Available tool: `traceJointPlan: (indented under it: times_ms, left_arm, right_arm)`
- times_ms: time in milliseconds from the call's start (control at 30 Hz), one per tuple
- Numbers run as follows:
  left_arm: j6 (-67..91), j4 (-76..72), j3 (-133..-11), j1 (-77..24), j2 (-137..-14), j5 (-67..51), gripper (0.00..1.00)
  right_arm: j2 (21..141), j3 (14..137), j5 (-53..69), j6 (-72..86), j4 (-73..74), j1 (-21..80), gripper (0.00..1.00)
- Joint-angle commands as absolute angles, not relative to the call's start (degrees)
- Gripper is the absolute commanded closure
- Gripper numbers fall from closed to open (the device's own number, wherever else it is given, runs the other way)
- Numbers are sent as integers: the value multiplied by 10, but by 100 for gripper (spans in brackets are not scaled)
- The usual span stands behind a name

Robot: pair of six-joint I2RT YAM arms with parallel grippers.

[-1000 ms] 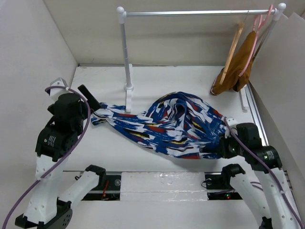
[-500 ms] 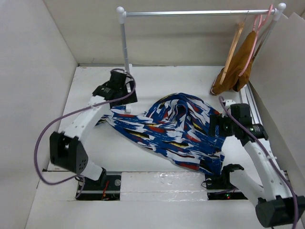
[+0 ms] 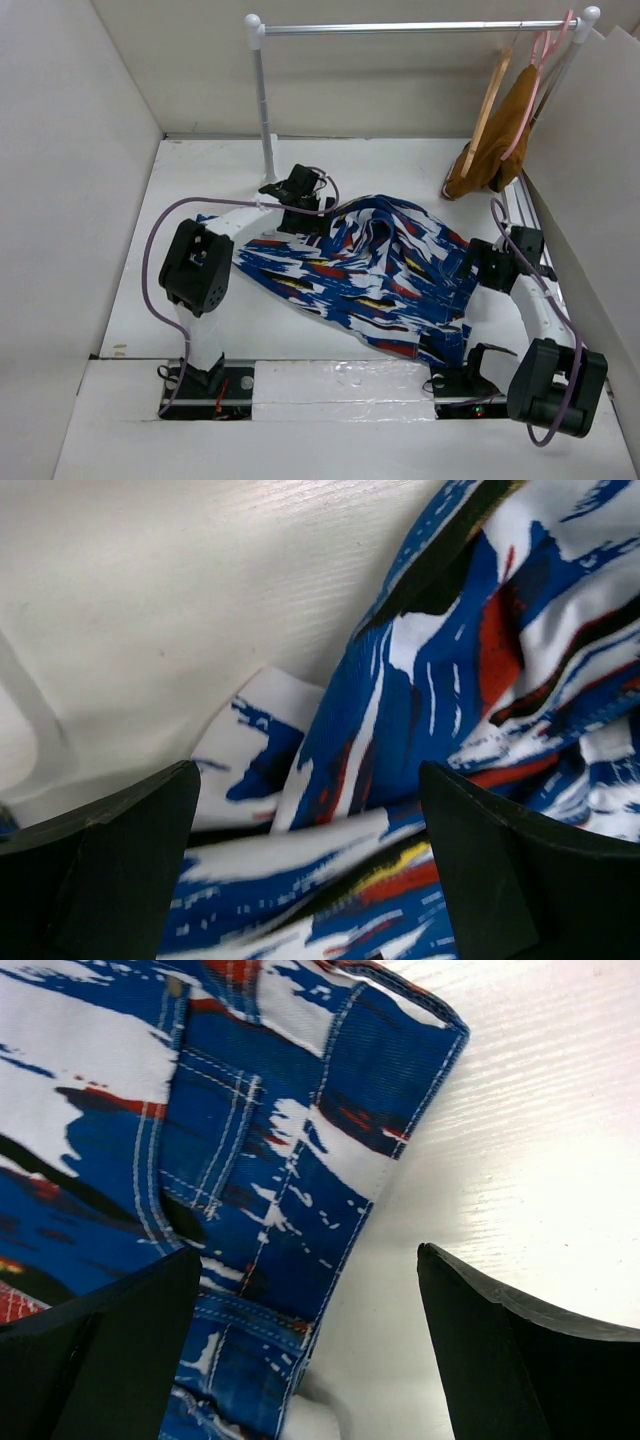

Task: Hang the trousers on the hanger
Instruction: Flatten out the trousers at the center of the board.

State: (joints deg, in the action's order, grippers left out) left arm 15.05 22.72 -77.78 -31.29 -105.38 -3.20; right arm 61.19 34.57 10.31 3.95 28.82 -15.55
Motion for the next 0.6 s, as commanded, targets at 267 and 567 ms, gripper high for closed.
traceJointPlan:
  times_ms: [267, 567]
  left_arm:
    - [129, 204, -793, -310, -1107, -61, 50]
    - [149, 212, -804, -277, -1062, -12, 100]
  right_arm:
    - [685, 322, 141, 52, 181, -229, 7]
    - [764, 341, 232, 74, 107, -261, 83]
